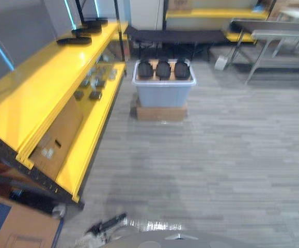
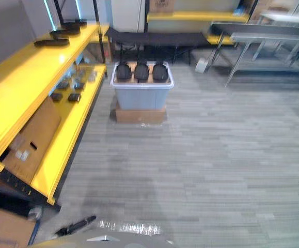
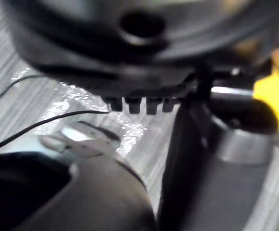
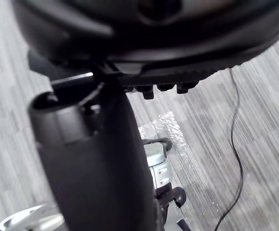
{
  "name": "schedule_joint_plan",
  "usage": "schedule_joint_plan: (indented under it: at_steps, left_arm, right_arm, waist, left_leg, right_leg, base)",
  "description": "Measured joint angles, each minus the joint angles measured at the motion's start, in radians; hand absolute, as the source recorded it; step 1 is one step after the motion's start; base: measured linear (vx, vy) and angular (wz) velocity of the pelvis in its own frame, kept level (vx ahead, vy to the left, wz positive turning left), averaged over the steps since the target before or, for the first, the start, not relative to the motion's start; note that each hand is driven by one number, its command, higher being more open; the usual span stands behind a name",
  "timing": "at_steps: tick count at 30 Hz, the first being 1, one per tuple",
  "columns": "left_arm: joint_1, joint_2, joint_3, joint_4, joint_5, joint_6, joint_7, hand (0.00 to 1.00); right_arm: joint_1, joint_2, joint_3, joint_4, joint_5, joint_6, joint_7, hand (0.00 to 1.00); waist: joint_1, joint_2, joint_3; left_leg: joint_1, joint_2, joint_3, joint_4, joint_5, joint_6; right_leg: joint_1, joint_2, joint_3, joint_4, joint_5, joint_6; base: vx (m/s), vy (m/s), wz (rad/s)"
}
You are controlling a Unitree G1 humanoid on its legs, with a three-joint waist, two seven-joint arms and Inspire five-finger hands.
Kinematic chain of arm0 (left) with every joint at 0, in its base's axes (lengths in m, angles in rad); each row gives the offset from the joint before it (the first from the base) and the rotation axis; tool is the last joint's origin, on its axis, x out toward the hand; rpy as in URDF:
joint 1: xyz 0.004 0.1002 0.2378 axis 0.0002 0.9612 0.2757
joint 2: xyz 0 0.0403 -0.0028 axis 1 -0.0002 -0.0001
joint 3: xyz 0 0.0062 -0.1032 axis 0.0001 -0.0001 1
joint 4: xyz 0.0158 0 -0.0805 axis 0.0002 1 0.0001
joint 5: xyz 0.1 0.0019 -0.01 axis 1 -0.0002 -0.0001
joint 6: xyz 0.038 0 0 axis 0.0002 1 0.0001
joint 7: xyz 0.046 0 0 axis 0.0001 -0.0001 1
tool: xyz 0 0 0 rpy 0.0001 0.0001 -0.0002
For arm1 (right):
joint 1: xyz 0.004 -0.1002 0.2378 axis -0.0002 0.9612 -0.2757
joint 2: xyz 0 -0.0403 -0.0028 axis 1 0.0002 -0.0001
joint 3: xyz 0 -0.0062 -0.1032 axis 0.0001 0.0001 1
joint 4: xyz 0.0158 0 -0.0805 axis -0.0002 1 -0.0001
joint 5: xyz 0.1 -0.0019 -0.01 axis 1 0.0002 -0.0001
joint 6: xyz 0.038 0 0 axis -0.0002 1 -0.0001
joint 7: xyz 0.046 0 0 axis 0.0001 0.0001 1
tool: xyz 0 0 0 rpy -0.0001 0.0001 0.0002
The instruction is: Walk over and take three plastic housings, then place them on the shelf
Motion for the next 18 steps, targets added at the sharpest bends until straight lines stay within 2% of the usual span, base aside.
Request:
schedule_joint_plan:
  at_steps: [3, 8, 14, 18]
  left_arm:
    - [0.008, -0.008, 0.014, -0.001, -0.003, -0.003, 0.021, 1.00]
    - [0.022, -0.017, 0.018, -0.001, 0.000, -0.011, 0.066, 1.00]
    - [0.022, -0.023, 0.018, 0.000, -0.001, -0.007, 0.069, 1.00]
    - [0.026, -0.023, 0.017, 0.007, -0.002, -0.007, 0.076, 1.00]
  right_arm:
    - [-0.001, 0.020, -0.056, 0.028, 0.037, 0.000, -0.003, 1.00]
    - [0.001, 0.020, -0.064, 0.036, 0.037, 0.000, -0.007, 1.00]
    - [0.001, 0.025, -0.080, 0.037, 0.037, 0.000, -0.011, 1.00]
    - [0.000, 0.024, -0.083, 0.037, 0.037, 0.000, -0.010, 1.00]
  waist:
    - [-0.001, 0.004, 0.015]
    - [-0.002, 0.003, 0.014]
    - [-0.006, 0.002, 0.017]
    - [-0.026, 0.003, 0.019]
  left_leg:
    - [0.039, -0.009, 0.017, -0.094, 0.050, -0.009]
    - [0.106, -0.029, 0.024, -0.174, 0.083, 0.009]
    - [0.134, -0.046, 0.031, -0.213, 0.099, 0.017]
    - [0.139, -0.055, 0.029, -0.218, 0.106, 0.023]
  right_leg:
    - [0.011, -0.005, -0.004, -0.028, 0.018, 0.003]
    - [0.045, -0.016, 0.000, -0.048, 0.023, 0.011]
    - [0.052, -0.030, 0.002, -0.048, 0.028, 0.024]
    - [0.056, -0.037, 0.003, -0.047, 0.030, 0.027]
  base:
    - [0.04, 0.017, 0.04]
    - [0.09, 0.051, -0.03]
    - [0.03, 0.055, -0.02]
    - [-0.05, 0.038, 0.01]
